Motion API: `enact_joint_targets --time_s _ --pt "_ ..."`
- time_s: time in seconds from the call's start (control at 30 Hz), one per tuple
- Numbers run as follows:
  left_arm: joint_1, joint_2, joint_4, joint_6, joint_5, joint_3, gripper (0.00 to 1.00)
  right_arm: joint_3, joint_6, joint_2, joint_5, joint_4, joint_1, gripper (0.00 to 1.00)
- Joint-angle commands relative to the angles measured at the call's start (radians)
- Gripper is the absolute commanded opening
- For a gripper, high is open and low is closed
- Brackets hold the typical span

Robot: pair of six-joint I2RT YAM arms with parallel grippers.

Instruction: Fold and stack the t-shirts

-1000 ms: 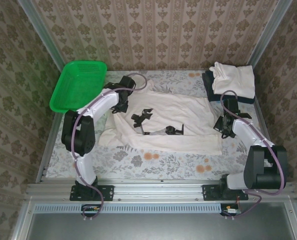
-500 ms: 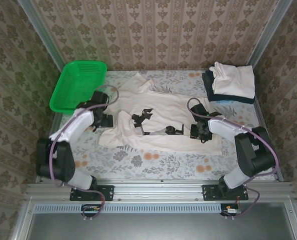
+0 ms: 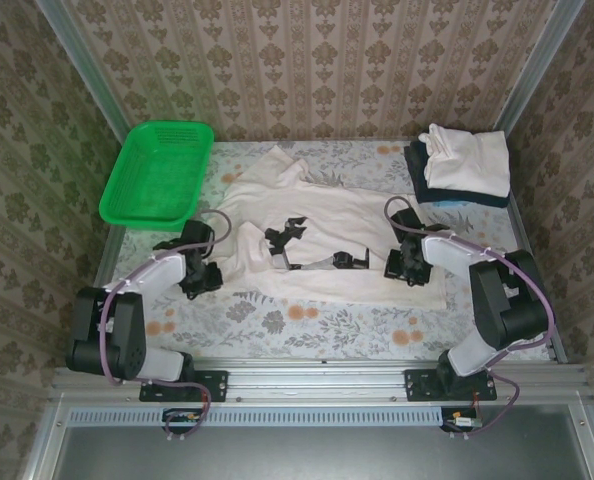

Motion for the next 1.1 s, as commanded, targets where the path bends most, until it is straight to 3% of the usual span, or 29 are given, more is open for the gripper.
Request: enact_joint_targets --time_s 0.0,0.1,0.33,0.5,0.57,0.6,0.8,1.07 --pt "0.040 -0.006 -0.015 0.023 -0.002 0.045 0.12 -0.038 -0.005 -0.003 -0.020 -0.023 -0.041 0.52" --pt "0.063 -0.025 -0.053 0.021 -0.032 0.059 0.01 -0.044 -0.013 -0.008 -0.024 -0.024 -0.060 0.52" --pt "0.067 -0.180 -0.164 -0.065 -0.133 0.007 0.00 -0.053 -0.019 -0.014 -0.031 -0.033 -0.080 0.52" --pt "0.067 -0.226 -0.177 -0.090 -0.122 -0.035 0.26 -0.049 -0.012 -0.089 -0.028 -0.060 -0.067 0.53" --pt "0.064 -0.221 -0.180 -0.084 -0.113 -0.005 0.51 -0.037 -0.011 -0.143 -0.028 -0.070 -0.049 0.53" --pt "0.064 -0.219 -0.189 -0.081 -0.119 0.019 0.57 -0.026 -0.011 -0.170 -0.026 -0.077 -0.036 0.54" --pt "-0.021 -0.163 -0.078 -0.003 -0.083 0.154 0.61 0.011 -0.004 -0.230 -0.028 -0.020 0.023 0.58" --pt "-0.274 0.302 -0.042 0.163 0.009 0.567 0.64 0.046 0.010 -0.107 -0.064 0.063 0.073 0.58"
